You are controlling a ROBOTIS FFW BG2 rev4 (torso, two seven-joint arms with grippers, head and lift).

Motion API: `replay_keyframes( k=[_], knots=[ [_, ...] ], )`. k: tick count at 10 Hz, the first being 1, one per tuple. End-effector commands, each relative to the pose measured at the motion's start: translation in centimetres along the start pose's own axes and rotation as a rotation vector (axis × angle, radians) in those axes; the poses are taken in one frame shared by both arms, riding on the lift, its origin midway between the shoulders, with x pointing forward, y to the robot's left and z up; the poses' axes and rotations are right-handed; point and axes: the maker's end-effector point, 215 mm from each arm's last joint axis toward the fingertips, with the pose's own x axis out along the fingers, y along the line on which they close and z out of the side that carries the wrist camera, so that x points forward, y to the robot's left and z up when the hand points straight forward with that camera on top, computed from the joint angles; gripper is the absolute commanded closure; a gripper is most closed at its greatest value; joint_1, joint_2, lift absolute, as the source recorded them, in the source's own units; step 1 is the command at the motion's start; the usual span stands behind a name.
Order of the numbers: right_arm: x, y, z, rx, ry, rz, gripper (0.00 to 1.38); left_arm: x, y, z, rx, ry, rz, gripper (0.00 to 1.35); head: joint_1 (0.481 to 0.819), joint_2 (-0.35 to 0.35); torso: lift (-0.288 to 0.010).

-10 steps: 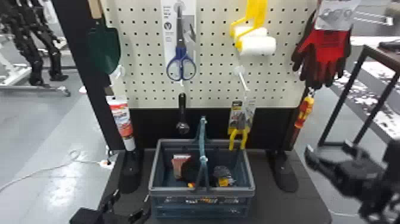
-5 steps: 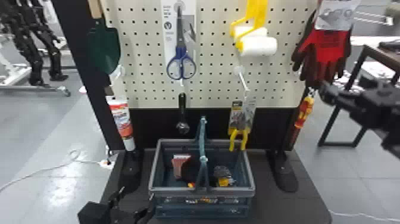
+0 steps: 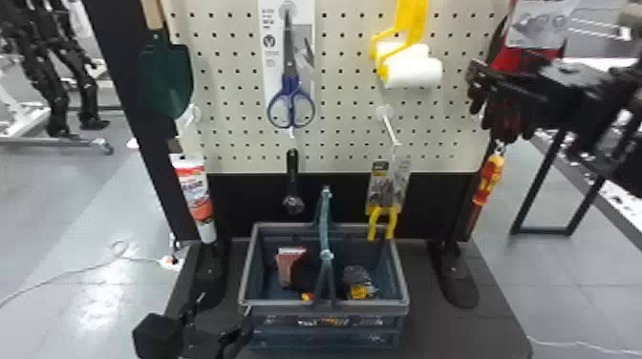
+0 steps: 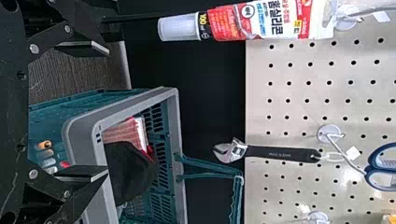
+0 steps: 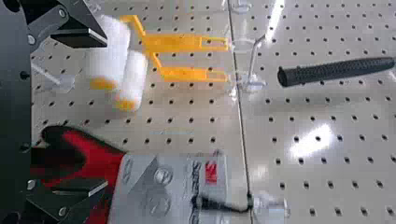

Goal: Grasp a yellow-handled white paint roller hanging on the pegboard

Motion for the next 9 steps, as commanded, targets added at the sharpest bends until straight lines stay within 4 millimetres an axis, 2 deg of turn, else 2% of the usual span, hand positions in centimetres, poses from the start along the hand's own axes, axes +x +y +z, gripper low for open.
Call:
replay_keyframes(
  k=[1,4,5,6,8,9],
  knots=[
    [3.0,1.9,0.6,0.008,0.003,0.084,0.24,0.2,0.1,0.1,0.004,0.0,-0.001,0.38,0.549,0.0,-0.1],
    [6.1,2.8,2.4,-0.04,0.029,0.159,0.24,0.3,0.4,0.2,0.007,-0.002,0.0,0.38,0.549,0.0,-0.1],
    [7.2,3.8,2.6,-0.019,0.038,0.205,0.23,0.4,0.5,0.3,0.005,-0.005,0.001,0.38,0.549,0.0,-0.1],
    [8.3,4.8,3.5,0.009,0.029,0.252,0.23,0.5,0.4,0.2,0.0,-0.005,0.003,0.38,0.549,0.0,-0.1],
    [10.8,7.8,3.6,0.043,0.035,0.351,0.24,0.6,0.6,0.0,-0.005,-0.004,0.004,0.38,0.549,0.0,-0.1],
    [11.1,8.4,3.2,0.032,0.059,0.381,0.28,0.9,0.4,0.4,0.005,-0.009,-0.015,0.38,0.549,0.0,-0.1]
  ],
)
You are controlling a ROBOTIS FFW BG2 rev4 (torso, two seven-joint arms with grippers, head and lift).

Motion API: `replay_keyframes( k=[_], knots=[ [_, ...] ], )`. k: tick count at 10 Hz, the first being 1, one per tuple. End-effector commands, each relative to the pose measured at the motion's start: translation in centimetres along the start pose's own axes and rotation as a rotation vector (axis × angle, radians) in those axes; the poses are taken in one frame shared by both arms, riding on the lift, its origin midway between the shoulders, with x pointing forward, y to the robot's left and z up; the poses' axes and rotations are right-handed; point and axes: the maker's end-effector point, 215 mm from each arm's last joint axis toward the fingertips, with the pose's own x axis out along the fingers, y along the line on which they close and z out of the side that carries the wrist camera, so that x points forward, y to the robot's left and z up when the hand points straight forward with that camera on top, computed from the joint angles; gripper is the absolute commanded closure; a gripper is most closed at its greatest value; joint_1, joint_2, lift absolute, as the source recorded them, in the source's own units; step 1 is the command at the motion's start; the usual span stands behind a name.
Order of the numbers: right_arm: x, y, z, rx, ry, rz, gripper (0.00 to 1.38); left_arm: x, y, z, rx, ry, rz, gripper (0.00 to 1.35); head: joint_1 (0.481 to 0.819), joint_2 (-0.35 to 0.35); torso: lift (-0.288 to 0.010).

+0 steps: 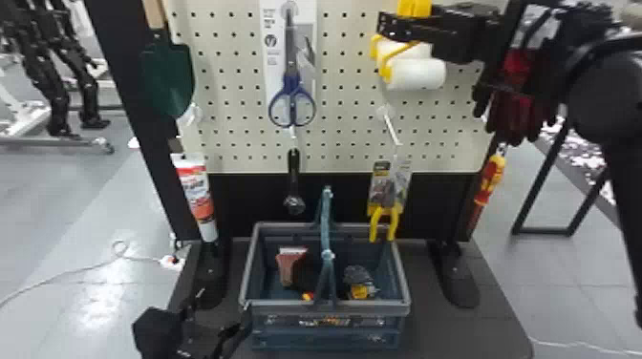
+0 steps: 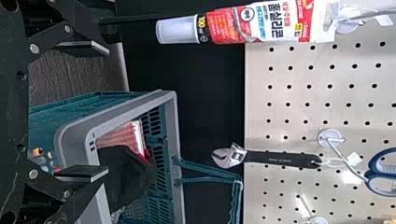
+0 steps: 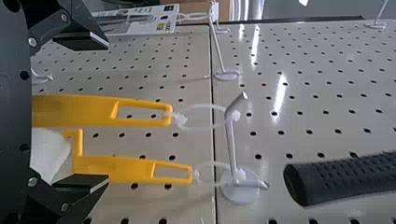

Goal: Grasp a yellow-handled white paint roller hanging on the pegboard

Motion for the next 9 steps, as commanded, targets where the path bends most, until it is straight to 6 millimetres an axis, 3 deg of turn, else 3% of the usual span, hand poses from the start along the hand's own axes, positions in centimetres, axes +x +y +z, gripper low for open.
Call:
replay_keyframes(
  k=[1,2,3,4,5,7,9],
  knots=[
    [0.5,0.8,-1.1,0.019,0.035,0.048,0.42,0.5,-0.1,0.4,0.01,-0.005,-0.021,0.38,0.549,0.0,-0.1],
    [0.4,1.5,-2.7,0.059,0.072,0.112,0.72,0.4,0.0,0.2,-0.002,-0.006,-0.014,0.38,0.549,0.0,-0.1],
    [-0.5,1.2,-4.3,0.044,0.138,0.126,0.93,0.3,0.1,0.2,-0.008,-0.007,-0.008,0.38,0.549,0.0,-0.1],
    [-1.2,0.5,-4.3,0.011,0.17,0.121,1.14,0.1,0.2,0.1,-0.013,-0.008,-0.004,0.38,0.549,0.0,-0.1],
    [-1.5,-0.5,-2.9,-0.029,0.164,0.1,1.21,0.0,0.2,0.0,-0.015,-0.008,-0.003,0.39,0.549,0.0,-0.1],
    [-1.5,-1.0,-0.4,-0.077,0.147,0.087,1.21,0.2,0.0,0.1,-0.016,-0.01,-0.007,0.39,0.549,0.0,-0.1],
    [-1.4,-0.6,-0.7,-0.068,0.135,0.098,1.21,0.3,-0.4,0.1,-0.019,-0.011,-0.011,0.39,0.549,0.0,-0.1]
  ],
)
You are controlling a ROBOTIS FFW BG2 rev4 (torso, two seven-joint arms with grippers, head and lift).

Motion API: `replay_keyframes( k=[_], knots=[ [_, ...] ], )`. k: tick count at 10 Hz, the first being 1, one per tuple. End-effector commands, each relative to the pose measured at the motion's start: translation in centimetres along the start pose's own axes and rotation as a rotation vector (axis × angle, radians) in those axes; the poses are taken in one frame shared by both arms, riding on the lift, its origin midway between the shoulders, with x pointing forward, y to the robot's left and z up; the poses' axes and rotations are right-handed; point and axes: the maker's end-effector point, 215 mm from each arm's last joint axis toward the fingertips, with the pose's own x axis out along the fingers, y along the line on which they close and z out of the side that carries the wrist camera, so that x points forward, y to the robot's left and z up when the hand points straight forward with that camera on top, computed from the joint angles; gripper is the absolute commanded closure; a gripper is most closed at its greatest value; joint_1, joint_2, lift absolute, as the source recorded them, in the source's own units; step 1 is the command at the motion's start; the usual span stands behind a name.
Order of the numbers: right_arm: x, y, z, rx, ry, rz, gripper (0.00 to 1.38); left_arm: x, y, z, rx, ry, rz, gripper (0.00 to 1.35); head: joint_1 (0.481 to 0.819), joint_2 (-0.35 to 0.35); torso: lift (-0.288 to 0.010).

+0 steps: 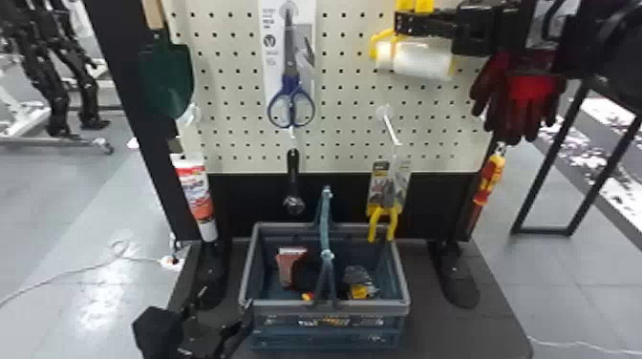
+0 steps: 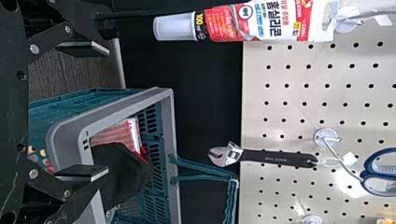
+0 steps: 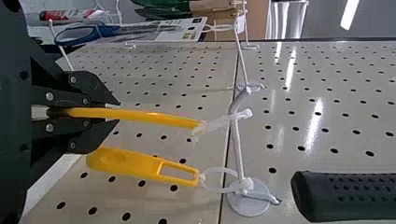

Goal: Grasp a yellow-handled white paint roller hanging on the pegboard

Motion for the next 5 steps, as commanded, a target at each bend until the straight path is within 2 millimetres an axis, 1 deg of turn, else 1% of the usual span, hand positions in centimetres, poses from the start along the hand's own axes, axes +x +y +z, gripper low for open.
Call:
replay_keyframes(
  k=[1,3,5],
  knots=[
    [0.06,0.09,-0.31,0.006,-0.002,0.003,1.21,0.0,-0.22,-0.08,-0.004,0.0,-0.001,0.39,0.549,0.0,-0.1],
    [0.08,0.2,-0.05,0.004,-0.011,0.007,1.21,0.08,-0.38,0.05,-0.007,-0.003,-0.002,0.39,0.549,0.0,-0.1],
    [0.19,0.2,-0.19,0.01,-0.016,0.009,1.21,0.14,-0.84,-0.26,-0.018,0.0,-0.003,0.39,0.549,0.0,-0.1]
  ],
)
